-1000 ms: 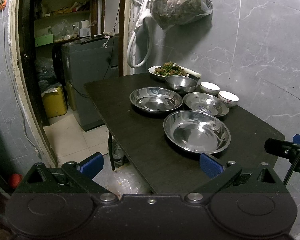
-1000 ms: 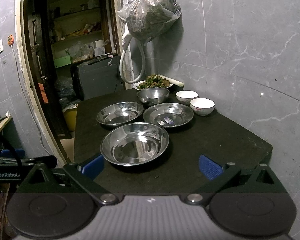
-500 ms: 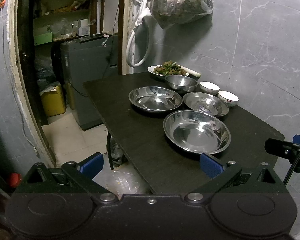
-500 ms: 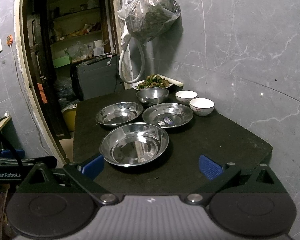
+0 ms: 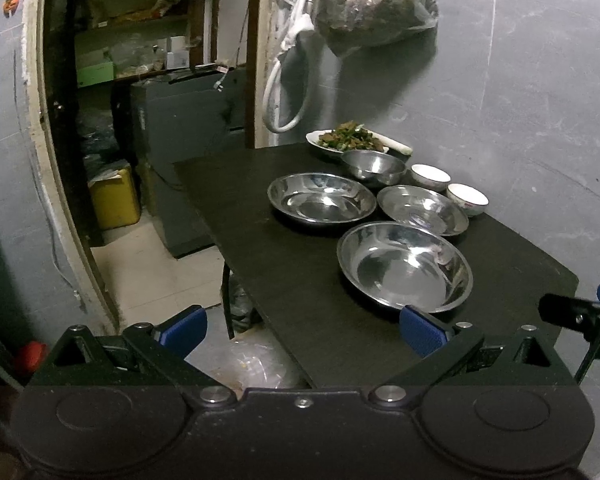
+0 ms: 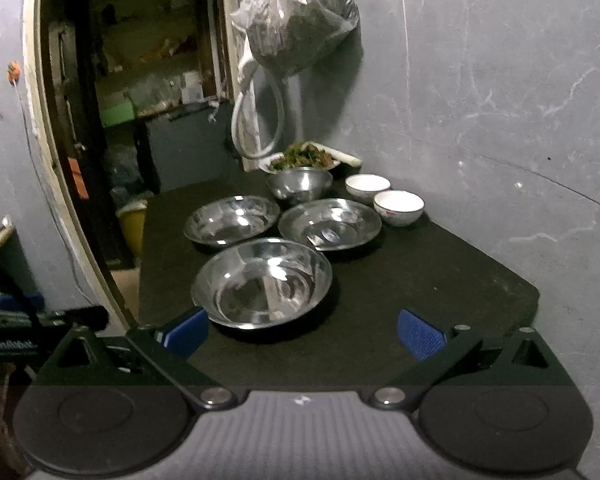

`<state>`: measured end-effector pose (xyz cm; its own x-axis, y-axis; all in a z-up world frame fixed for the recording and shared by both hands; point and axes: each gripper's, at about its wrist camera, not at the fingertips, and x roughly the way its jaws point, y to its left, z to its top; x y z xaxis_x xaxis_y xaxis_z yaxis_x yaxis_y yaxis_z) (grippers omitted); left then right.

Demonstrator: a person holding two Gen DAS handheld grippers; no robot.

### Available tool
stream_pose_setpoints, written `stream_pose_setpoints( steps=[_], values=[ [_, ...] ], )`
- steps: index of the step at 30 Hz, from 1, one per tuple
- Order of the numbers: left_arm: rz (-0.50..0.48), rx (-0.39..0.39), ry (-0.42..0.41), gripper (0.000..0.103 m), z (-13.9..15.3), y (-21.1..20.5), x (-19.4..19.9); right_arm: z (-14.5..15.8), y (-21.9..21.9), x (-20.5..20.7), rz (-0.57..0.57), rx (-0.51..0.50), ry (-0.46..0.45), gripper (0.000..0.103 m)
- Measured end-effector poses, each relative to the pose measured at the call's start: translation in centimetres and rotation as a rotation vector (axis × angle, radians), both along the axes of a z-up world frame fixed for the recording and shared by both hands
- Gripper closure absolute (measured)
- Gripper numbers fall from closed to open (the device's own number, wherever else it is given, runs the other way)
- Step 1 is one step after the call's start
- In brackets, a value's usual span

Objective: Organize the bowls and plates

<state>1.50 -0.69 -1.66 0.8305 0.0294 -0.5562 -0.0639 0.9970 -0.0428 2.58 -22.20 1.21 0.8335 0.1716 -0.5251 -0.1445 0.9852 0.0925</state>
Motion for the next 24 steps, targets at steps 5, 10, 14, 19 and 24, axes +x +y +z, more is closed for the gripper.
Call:
stream_pose_setpoints(
  steps=[5, 10, 14, 19, 24],
  values=[
    [0.004, -0.01, 0.017, 0.001, 0.1, -0.1, 0.2, 0.0, 0.3, 0.2, -0.011, -0.028, 0.031, 0.0],
    [0.0, -0.05, 0.031, 0.001, 0.1, 0.3, 0.1, -0.1, 0.5, 0.2, -0.021, -0.055, 0.051, 0.0],
    [0.008, -0.05, 0.044, 0.001, 0.0, 0.4, 0.0, 0.0, 0.5, 0.1, -0.032, -0.068, 0.064, 0.0],
    [0.016, -0.066, 0.066, 0.001, -0.1, 0.5, 0.1, -0.1, 0.4, 0.3, -0.046, -0.091, 0.082, 0.0],
    [0.044, -0.087, 0.081, 0.001, 0.1, 0.6, 1.0, -0.3, 0.0, 1.0, -0.036, -0.092, 0.089, 0.0]
  ],
)
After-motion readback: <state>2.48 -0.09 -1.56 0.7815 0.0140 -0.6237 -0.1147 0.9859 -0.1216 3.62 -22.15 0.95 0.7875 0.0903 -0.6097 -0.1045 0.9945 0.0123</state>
